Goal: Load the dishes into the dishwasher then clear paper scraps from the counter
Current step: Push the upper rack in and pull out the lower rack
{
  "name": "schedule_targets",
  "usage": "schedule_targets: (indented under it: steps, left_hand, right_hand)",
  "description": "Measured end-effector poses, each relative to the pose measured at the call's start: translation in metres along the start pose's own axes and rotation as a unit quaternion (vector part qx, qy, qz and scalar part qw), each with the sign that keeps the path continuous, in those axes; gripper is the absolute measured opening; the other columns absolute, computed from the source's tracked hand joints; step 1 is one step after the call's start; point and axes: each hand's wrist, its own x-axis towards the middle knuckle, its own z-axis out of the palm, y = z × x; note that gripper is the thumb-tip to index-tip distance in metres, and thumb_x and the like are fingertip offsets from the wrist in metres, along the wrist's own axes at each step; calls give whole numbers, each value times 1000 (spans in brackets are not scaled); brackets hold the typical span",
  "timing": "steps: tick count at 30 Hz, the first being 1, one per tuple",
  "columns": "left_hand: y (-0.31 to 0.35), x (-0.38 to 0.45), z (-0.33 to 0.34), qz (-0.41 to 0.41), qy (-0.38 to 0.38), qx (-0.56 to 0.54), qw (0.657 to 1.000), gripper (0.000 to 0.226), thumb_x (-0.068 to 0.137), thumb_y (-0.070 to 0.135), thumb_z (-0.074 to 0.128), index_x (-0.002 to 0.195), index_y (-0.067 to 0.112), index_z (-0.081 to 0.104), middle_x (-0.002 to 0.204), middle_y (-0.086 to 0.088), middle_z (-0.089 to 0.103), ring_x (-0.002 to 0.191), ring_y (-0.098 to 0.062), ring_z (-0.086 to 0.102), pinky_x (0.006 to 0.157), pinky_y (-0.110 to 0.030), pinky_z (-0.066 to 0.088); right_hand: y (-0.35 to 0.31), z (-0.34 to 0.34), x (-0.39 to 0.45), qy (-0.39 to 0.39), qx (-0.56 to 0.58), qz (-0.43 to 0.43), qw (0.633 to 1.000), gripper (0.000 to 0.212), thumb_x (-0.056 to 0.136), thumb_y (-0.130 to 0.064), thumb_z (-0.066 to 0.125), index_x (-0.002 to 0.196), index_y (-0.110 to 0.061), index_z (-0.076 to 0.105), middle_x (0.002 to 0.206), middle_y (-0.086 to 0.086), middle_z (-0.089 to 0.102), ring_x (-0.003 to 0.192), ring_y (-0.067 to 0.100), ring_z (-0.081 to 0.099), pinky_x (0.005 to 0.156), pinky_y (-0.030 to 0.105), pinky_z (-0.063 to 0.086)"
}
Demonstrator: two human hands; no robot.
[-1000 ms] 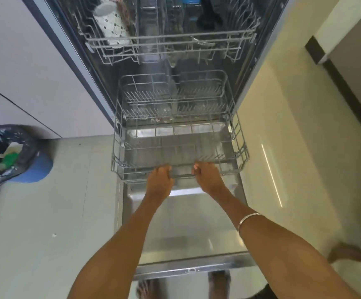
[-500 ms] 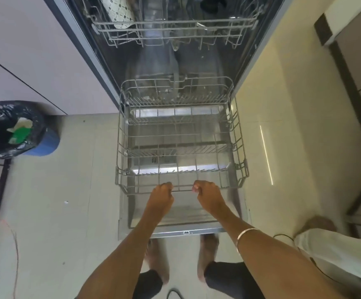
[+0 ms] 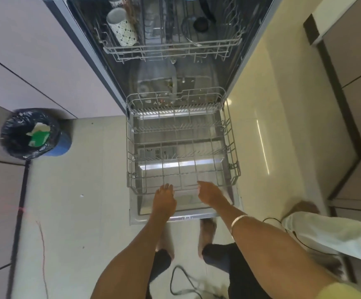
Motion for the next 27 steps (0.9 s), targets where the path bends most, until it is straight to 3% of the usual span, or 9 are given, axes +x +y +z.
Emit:
schedule_targets:
  steps: [5,9,14,17,24,27]
  left_hand:
    - [20,-68,-69,-8,-10,-2,1000,39,93,5,43,130,-2,51,134,-18,53,122,-32,50,104,-40,42]
    - [38,-112,-122,-21,-26,-5,999,33,90,8,46,120,-1,57,123,-18,59,112,-33,57,93,-39,48]
    - [66,-157,-170,-14,-22,-6,1000,34,90,11,46,119,0,59,123,-18,61,112,-33,59,93,-41,51]
    - [79,-178,-183,-13,-11,-28,999,29,91,12,46,113,3,62,116,-15,66,103,-30,63,88,-40,54]
    - [97,-207,-186,-7,1,-3,1000,34,95,12,44,123,-2,58,123,-18,62,113,-31,59,93,-37,48]
    - [92,-209,-183,-4,-2,-4,1000,32,94,15,46,119,1,61,118,-17,65,107,-30,62,89,-37,51]
  right_hand:
    - [-43,-56,-77,13,-40,6,999,40,93,-14,47,131,-8,55,132,16,59,119,34,56,97,41,48]
    - [-82,-89,-141,4,-39,5,999,35,92,-12,47,123,-2,60,127,16,61,117,33,57,97,40,48]
    - [-120,-118,-210,-18,-45,4,999,32,93,-14,43,116,-3,62,126,12,61,114,31,58,94,39,47]
    - [-127,-122,-236,-6,-31,-8,999,34,94,-14,41,116,-1,63,126,16,61,116,31,57,96,38,46]
    - [-136,-138,-271,24,-37,25,999,32,100,-15,41,124,-1,58,122,21,60,114,38,57,87,40,44]
    - [-133,-140,-270,21,-47,23,998,33,98,-15,43,124,-3,59,122,19,60,114,37,57,91,42,46]
